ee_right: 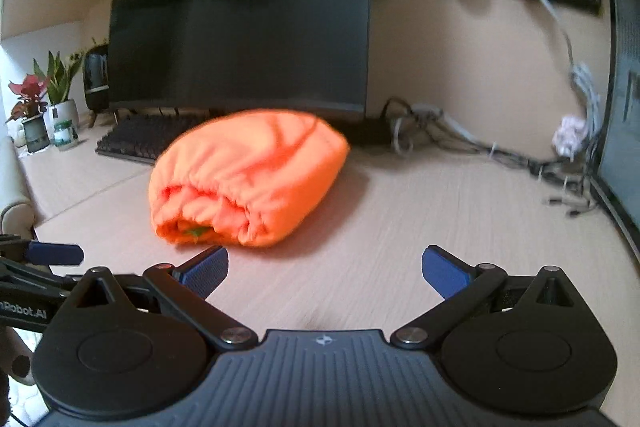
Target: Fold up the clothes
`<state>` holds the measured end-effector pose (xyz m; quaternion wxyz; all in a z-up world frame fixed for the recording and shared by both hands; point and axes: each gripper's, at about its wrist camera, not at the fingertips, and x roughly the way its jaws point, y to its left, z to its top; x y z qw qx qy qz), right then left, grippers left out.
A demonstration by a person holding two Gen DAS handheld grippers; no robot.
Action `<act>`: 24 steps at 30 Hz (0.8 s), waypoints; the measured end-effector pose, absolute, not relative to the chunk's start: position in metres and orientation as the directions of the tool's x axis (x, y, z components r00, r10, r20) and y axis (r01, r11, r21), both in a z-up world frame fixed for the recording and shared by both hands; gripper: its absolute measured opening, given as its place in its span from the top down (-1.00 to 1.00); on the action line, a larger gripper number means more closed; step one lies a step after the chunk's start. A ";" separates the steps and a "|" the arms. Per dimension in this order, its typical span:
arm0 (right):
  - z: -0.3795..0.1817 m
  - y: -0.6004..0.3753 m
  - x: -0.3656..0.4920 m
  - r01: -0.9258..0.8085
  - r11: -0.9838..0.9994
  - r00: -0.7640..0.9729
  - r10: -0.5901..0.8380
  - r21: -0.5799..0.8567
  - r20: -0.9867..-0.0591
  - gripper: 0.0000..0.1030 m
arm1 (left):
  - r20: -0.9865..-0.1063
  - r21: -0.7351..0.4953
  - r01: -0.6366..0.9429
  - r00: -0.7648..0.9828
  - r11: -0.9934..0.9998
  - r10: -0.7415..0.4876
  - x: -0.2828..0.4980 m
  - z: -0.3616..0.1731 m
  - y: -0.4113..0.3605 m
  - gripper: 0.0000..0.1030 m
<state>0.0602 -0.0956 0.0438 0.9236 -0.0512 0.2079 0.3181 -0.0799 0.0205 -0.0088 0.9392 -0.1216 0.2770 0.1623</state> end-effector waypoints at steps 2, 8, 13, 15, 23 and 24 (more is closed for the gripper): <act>0.043 -0.095 0.060 -0.611 0.790 0.705 0.570 0.047 -0.422 -1.00 | -0.555 -0.117 -0.385 0.790 0.916 0.261 -0.083 -0.008 0.017 -1.00; 0.036 -0.090 0.055 -0.639 0.767 0.671 0.590 0.054 -0.450 -1.00 | -0.550 -0.064 -0.437 0.766 0.897 0.334 -0.092 -0.007 0.014 -1.00; 0.033 -0.090 0.052 -0.648 0.760 0.659 0.595 0.055 -0.460 -1.00 | -0.556 -0.055 -0.436 0.760 0.898 0.335 -0.095 -0.008 0.013 -1.00; 0.033 -0.092 0.051 -0.644 0.763 0.661 0.592 0.058 -0.461 -1.00 | -0.559 -0.060 -0.432 0.761 0.900 0.328 -0.096 -0.009 0.013 -1.00; 0.035 -0.093 0.047 -0.643 0.764 0.665 0.591 0.052 -0.456 -1.00 | -0.569 -0.078 -0.437 0.758 0.896 0.320 -0.098 -0.011 0.012 -1.00; 0.035 -0.093 0.047 -0.643 0.764 0.666 0.592 0.052 -0.455 -1.00 | -0.570 -0.077 -0.439 0.756 0.895 0.321 -0.097 -0.011 0.012 -1.00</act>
